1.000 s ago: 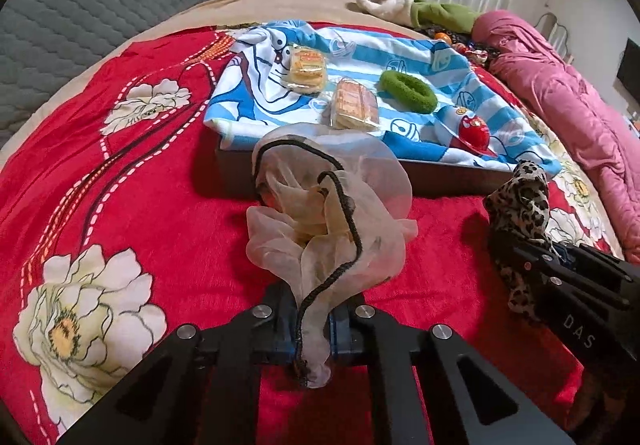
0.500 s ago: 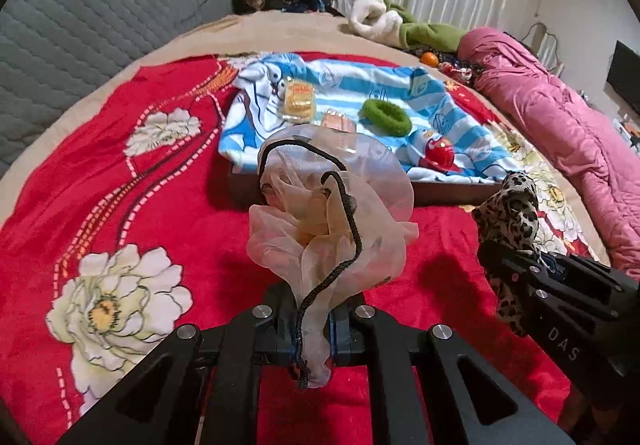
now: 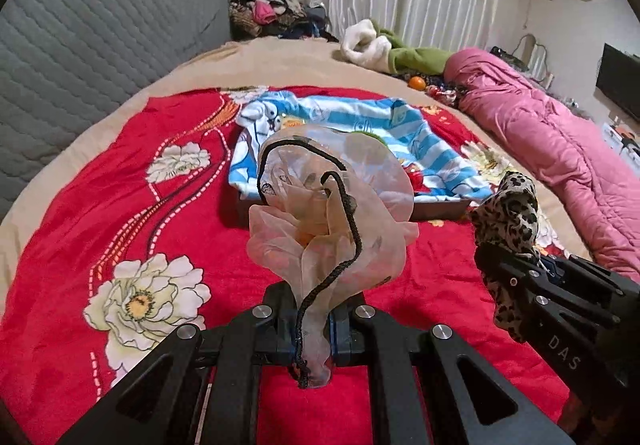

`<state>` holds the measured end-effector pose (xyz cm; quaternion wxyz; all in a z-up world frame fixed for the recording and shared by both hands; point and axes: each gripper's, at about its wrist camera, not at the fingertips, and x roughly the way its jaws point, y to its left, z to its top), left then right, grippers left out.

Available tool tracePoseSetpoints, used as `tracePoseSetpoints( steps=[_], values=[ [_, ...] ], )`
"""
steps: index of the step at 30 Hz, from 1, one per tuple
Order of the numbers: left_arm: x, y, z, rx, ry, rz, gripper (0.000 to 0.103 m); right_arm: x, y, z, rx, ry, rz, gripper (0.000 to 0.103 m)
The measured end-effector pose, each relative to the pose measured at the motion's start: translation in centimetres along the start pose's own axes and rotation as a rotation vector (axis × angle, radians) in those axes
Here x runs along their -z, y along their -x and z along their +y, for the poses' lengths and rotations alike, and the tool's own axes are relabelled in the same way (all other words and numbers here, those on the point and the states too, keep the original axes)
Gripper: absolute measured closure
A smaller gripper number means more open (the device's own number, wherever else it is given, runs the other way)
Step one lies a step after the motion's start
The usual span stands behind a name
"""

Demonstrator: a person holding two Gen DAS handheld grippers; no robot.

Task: Organize objects
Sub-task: 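Lift the beige scrunchie with left tool while right tool lifts the leopard scrunchie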

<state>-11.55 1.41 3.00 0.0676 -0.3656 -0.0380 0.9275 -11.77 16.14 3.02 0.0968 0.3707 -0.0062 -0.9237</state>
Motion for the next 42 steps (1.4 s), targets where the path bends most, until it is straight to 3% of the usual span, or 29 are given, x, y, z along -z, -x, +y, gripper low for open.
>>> tracePoseSetpoints(
  steps=[30, 42],
  values=[
    [-2.6, 12.4, -2.4, 0.009, -0.038, -0.197, 0.093, -3.0, 13.1, 2.5, 0.019, 0.052, -0.233, 0.088],
    [-5.5, 11.3, -2.7, 0.022, -0.039, -0.214, 0.093, -5.2, 14.0, 2.7, 0.031, 0.085, -0.284, 0.088]
  ],
)
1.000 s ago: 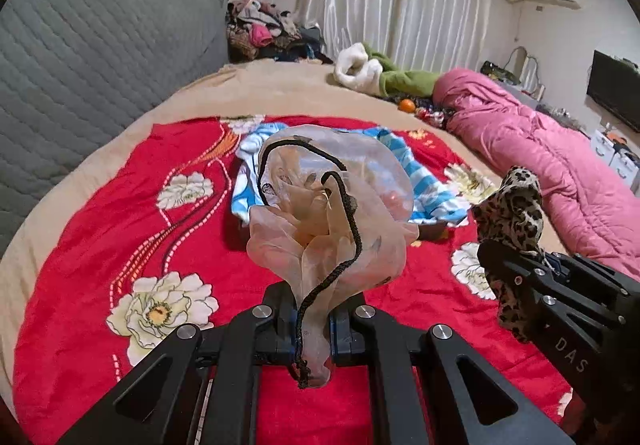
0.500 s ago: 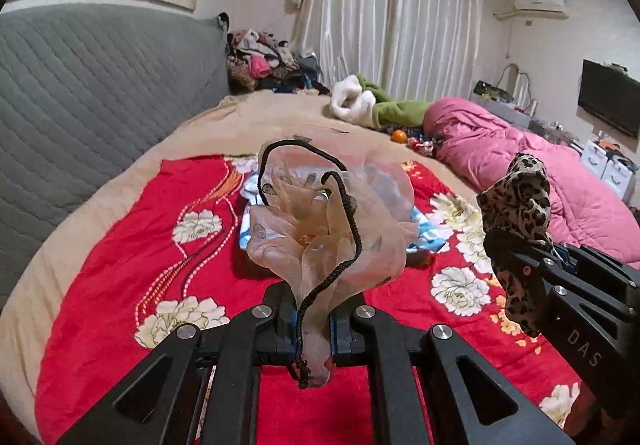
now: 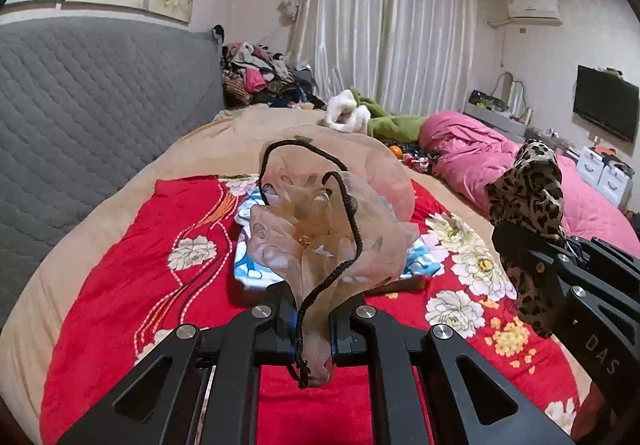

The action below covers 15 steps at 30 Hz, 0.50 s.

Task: Organize objects
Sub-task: 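Lift the beige scrunchie with left tool while right tool lifts the leopard scrunchie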

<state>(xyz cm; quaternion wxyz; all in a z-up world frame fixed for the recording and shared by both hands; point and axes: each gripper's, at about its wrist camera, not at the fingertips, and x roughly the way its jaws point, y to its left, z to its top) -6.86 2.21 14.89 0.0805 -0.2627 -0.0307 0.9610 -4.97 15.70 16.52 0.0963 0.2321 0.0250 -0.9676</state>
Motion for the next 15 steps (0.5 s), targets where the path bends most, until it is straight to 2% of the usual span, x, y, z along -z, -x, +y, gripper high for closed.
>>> tracePoseSetpoints(
  steps=[15],
  values=[
    [-4.0, -5.3, 0.8, -0.013, 0.000, 0.024, 0.093, -2.2, -5.3, -1.0, -0.004, 0.000, 0.032, 0.088]
  ],
)
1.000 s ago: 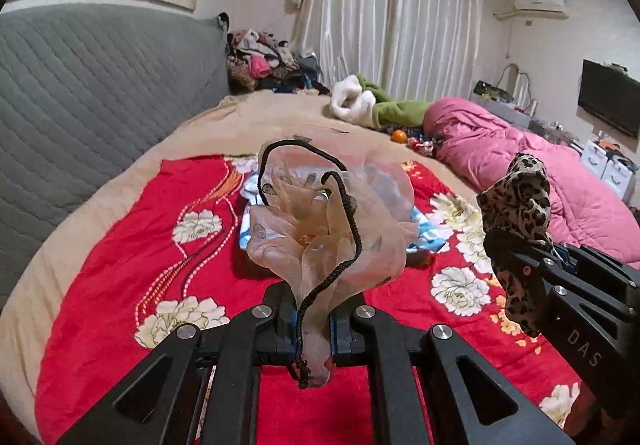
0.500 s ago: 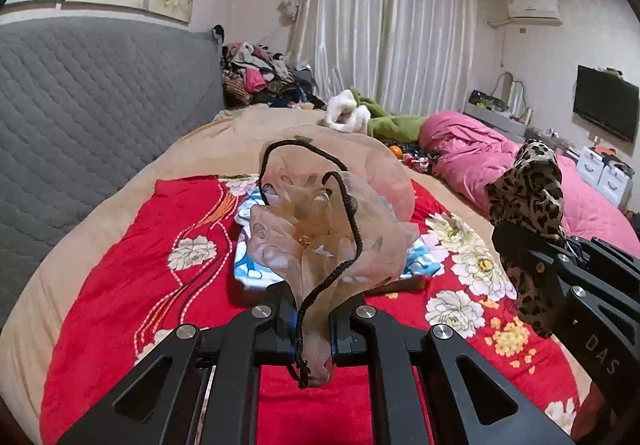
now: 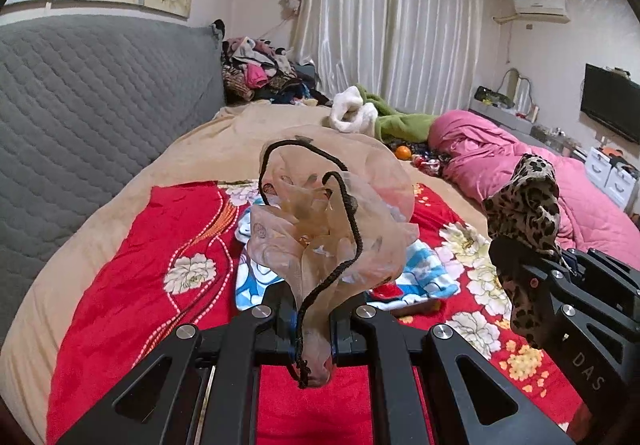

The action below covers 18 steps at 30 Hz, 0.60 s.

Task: Organize objects
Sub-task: 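Lift the beige scrunchie with left tool while right tool lifts the leopard scrunchie, then carry both scrunchies over the striped tray and lower them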

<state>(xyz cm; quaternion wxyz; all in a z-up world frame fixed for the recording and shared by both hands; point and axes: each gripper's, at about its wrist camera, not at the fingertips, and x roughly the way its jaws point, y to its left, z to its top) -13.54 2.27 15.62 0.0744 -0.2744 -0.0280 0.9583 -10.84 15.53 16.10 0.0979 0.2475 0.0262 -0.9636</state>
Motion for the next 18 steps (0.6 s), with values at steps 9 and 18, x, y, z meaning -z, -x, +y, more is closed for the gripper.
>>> tracePoseSetpoints(
  steps=[9, 18],
  values=[
    [-2.7, -1.9, 0.0, 0.005, 0.005, -0.009, 0.092, -2.2, -2.3, -0.7, 0.009, 0.010, 0.014, 0.088],
    [-4.8, -3.0, 0.3, -0.011, 0.004, -0.019, 0.092, -4.7, -3.3, -0.7, 0.020, 0.033, 0.004, 0.088]
  ],
)
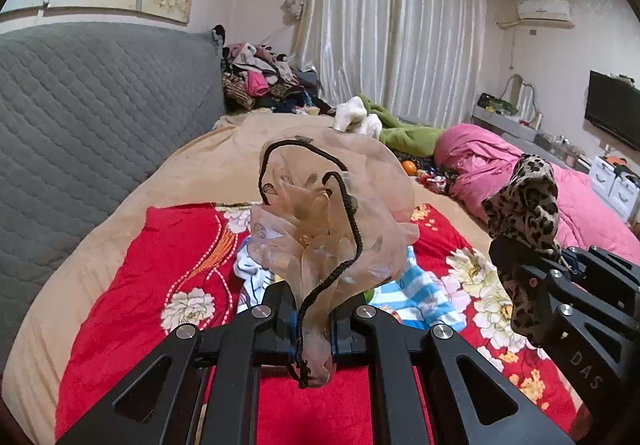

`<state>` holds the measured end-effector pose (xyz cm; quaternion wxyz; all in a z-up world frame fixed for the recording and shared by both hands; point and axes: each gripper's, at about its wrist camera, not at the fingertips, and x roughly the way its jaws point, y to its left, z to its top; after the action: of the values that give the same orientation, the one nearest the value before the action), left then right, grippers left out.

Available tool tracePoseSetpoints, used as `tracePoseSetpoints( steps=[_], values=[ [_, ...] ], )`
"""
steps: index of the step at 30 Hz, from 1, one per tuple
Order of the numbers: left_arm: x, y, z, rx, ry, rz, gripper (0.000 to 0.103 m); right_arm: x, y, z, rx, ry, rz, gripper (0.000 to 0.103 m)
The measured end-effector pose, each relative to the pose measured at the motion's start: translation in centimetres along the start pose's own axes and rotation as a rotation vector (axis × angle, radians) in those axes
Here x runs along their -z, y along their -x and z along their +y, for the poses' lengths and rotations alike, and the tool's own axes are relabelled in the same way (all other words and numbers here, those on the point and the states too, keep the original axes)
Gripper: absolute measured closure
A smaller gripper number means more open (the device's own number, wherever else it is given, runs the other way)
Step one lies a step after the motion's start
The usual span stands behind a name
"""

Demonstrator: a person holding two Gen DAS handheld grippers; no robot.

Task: Organize objects
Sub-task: 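Carry both scrunchies over the striped tray and lower them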

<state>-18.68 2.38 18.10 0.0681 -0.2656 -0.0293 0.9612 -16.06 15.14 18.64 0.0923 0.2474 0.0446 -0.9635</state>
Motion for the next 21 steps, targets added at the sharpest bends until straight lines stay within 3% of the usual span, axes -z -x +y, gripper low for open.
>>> tracePoseSetpoints(
  steps=[9, 21],
  values=[
    [-0.3, -2.9, -0.4, -0.005, -0.013, 0.022, 0.092, -0.9, -2.7, -0.4, -0.002, 0.005, 0.014, 0.088],
    [2.5, -12.9, -2.0, -0.003, -0.047, 0.159, 0.092, 2.0, -12.0, -4.1, -0.007, -0.049, 0.151, 0.088]
  ],
)
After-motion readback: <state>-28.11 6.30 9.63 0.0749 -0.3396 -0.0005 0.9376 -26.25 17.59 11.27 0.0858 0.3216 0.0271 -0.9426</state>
